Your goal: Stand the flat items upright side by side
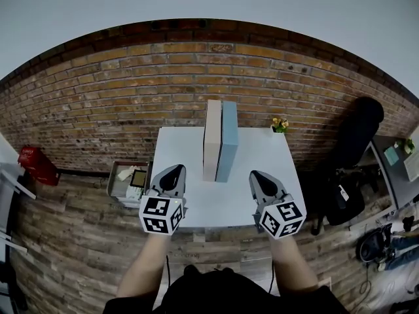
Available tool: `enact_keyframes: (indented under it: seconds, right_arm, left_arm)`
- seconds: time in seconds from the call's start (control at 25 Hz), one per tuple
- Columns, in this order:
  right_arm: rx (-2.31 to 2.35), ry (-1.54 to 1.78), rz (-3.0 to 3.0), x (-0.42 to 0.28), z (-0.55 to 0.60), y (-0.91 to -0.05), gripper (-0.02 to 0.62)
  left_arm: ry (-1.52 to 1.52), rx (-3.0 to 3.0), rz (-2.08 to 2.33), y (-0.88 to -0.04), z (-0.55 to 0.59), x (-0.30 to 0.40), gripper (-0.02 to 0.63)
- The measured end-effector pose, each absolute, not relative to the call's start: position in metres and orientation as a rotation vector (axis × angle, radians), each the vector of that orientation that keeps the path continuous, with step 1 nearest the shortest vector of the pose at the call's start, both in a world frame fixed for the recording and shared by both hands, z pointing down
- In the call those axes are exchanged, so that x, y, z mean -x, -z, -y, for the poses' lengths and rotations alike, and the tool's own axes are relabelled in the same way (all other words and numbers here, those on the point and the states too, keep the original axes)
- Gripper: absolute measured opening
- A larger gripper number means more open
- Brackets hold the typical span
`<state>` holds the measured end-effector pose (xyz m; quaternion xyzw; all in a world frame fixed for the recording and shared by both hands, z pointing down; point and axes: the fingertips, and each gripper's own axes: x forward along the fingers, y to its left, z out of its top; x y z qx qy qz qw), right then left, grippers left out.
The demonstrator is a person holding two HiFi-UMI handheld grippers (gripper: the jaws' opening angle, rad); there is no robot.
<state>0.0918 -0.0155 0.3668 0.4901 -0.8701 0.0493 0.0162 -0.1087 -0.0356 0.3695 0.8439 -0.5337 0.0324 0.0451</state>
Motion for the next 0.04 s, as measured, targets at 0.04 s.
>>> enact_keyframes:
  seconds: [0.04]
  right_arm:
    - [-1.524, -0.156, 2.704, -0.09, 0.0156, -0.3678, 0.015]
  left_arm:
    - [-0.1, -2.58, 1.627, -0.37, 0.0355, 0.1099, 0.017]
